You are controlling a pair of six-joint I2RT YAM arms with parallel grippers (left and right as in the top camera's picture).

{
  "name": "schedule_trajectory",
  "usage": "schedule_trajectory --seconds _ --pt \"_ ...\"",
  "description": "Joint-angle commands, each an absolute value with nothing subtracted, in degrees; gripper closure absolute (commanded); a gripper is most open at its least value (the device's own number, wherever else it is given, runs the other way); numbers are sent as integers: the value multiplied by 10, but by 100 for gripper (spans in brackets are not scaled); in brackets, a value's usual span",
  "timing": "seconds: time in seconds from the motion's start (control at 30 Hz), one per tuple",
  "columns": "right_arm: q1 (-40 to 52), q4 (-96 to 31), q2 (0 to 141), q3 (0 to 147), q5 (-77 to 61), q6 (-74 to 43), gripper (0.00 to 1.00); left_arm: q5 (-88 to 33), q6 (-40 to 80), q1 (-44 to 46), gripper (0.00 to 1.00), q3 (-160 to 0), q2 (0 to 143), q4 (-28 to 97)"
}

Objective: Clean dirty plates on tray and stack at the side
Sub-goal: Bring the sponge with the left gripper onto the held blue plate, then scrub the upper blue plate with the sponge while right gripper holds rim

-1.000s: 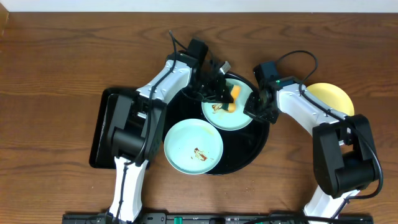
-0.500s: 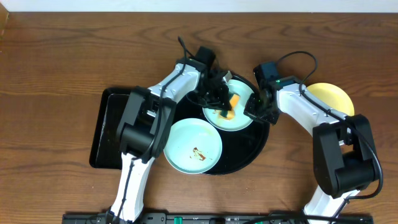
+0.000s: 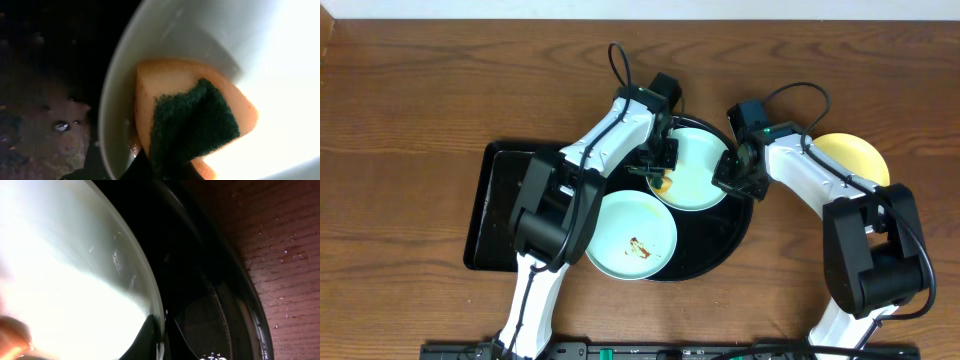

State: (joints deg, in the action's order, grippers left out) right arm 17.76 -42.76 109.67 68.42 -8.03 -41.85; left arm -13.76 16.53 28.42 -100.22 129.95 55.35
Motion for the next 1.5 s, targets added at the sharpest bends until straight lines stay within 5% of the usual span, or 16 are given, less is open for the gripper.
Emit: schedule_trajectory --seconds 0.0,0.37,0.57,1.07,1.47 --pt "185 -446 1126 663 -60 -399 98 -48 169 273 93 -978 1346 553" --pt "185 -446 1126 663 -59 -396 98 -514 18 295 93 -978 1346 513" --pt "185 -446 1126 663 -59 -395 98 -615 11 306 93 -978 1346 493" --pt "185 -461 1126 663 -58 -384 99 -155 92 282 93 -978 1346 486" --pt "185 -470 1126 663 -58 -383 98 41 112 274 93 -979 1346 496"
